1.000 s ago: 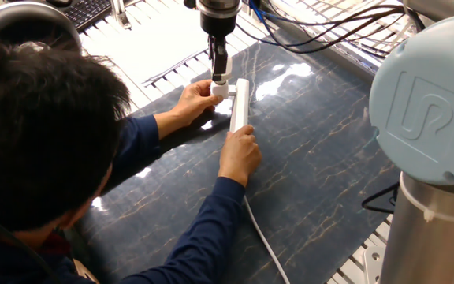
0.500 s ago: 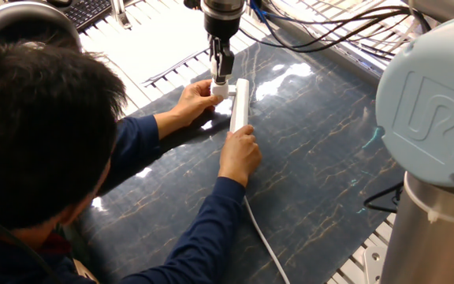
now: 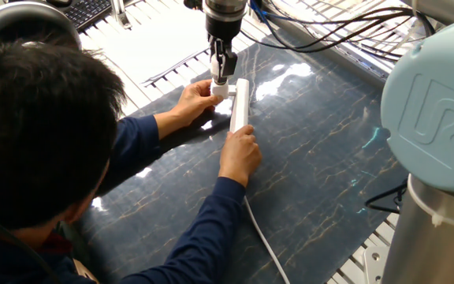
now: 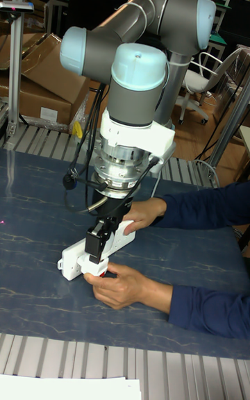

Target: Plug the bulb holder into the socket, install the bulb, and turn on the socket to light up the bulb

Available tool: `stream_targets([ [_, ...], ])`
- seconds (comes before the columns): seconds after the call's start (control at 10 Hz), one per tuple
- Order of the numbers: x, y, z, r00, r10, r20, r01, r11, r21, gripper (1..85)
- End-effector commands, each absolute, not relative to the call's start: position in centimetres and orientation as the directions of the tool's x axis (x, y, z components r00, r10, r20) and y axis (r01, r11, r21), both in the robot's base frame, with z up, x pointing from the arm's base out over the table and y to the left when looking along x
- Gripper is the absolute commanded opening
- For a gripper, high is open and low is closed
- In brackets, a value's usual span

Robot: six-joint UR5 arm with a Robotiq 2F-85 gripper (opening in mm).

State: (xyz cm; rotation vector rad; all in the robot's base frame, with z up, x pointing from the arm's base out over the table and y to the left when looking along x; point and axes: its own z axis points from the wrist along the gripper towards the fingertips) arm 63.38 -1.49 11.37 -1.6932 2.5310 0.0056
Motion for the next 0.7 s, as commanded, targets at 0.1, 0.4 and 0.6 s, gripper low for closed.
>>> stream_targets([
  [0.1, 63.08, -1.14, 11.33, -0.366, -0.925, -0.1, -0.927, 0.372, -0.05, 59.3],
  [0.4, 62.92, -1.25, 11.28, -0.366, -0.925, -0.099, -0.927, 0.372, -0.047, 52.3],
  [0.6, 62.77, -1.16, 11.23, -0.376, -0.921, -0.103, -0.924, 0.382, -0.037, 42.3],
])
